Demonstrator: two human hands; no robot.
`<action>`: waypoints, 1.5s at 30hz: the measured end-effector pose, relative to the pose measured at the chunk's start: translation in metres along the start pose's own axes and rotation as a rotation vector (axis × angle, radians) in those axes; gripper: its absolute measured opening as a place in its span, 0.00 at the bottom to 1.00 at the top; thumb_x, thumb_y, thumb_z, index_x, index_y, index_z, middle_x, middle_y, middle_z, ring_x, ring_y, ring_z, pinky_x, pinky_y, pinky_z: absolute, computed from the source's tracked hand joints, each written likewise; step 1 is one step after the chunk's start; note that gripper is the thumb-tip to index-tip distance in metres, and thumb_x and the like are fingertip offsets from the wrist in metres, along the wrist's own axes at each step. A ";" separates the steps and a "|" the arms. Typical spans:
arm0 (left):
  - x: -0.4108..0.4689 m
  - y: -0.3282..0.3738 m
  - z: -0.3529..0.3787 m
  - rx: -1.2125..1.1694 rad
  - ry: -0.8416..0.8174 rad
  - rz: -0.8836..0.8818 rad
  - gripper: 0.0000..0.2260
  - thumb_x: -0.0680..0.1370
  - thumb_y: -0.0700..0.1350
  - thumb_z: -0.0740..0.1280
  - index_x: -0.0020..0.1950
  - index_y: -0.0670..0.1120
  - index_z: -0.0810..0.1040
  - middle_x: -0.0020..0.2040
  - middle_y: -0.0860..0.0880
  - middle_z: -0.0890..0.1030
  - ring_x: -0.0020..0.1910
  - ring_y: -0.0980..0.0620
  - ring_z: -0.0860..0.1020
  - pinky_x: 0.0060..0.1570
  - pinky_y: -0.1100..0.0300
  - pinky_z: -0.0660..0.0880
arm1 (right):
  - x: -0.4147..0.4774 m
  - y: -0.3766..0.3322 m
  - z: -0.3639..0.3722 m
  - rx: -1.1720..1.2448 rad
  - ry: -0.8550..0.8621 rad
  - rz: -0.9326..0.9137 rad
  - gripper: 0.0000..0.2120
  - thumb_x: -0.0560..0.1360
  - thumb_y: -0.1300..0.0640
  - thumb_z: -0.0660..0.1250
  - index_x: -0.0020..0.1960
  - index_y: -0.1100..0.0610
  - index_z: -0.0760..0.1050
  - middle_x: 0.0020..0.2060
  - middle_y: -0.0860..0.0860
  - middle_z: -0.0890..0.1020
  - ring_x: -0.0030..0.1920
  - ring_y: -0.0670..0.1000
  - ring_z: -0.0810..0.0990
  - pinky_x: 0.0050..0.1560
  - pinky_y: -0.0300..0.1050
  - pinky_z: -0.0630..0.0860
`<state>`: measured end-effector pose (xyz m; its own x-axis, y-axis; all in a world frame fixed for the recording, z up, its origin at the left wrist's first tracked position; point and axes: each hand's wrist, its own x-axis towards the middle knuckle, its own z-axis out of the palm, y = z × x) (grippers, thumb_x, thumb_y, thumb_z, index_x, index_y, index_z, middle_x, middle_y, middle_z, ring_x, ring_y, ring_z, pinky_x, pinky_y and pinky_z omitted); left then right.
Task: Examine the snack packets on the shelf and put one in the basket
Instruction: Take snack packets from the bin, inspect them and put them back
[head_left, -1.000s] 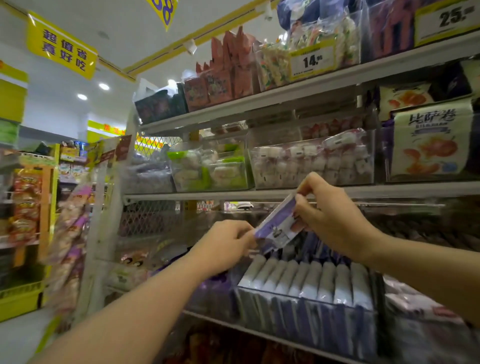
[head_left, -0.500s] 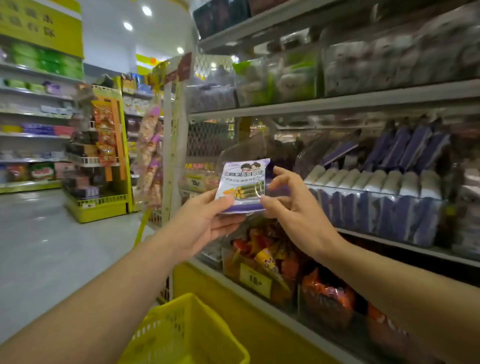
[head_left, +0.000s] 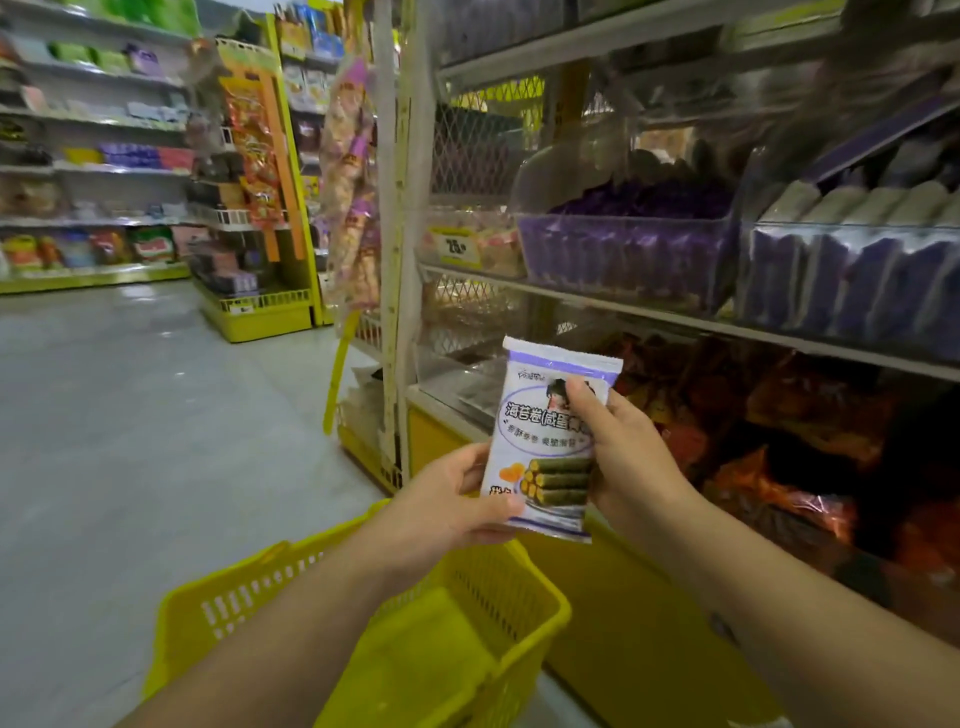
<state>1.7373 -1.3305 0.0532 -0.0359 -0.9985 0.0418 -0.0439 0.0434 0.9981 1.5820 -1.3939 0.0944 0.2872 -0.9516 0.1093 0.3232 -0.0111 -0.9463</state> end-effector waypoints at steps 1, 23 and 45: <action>0.002 -0.002 0.002 0.010 0.013 0.001 0.19 0.76 0.36 0.69 0.66 0.47 0.73 0.58 0.49 0.83 0.57 0.47 0.81 0.58 0.49 0.78 | 0.002 0.005 -0.003 0.017 -0.017 0.013 0.15 0.78 0.54 0.63 0.58 0.64 0.76 0.51 0.61 0.83 0.52 0.61 0.83 0.55 0.60 0.78; 0.018 -0.008 0.022 -0.436 0.205 0.108 0.08 0.73 0.46 0.68 0.47 0.48 0.86 0.51 0.40 0.85 0.50 0.44 0.84 0.44 0.55 0.81 | -0.015 0.025 -0.022 0.117 -0.208 0.178 0.11 0.76 0.60 0.62 0.48 0.68 0.78 0.43 0.61 0.84 0.44 0.57 0.83 0.42 0.46 0.82; 0.009 0.008 -0.002 -0.569 0.401 -0.055 0.10 0.81 0.47 0.61 0.53 0.43 0.79 0.47 0.44 0.86 0.42 0.51 0.84 0.38 0.52 0.82 | -0.018 0.024 -0.034 -0.212 -0.573 0.479 0.13 0.72 0.55 0.65 0.52 0.60 0.80 0.51 0.58 0.83 0.48 0.51 0.83 0.52 0.50 0.79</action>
<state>1.7383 -1.3389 0.0614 0.3274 -0.9390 -0.1048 0.4985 0.0774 0.8634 1.5536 -1.3880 0.0595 0.7924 -0.5607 -0.2405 -0.1167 0.2475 -0.9618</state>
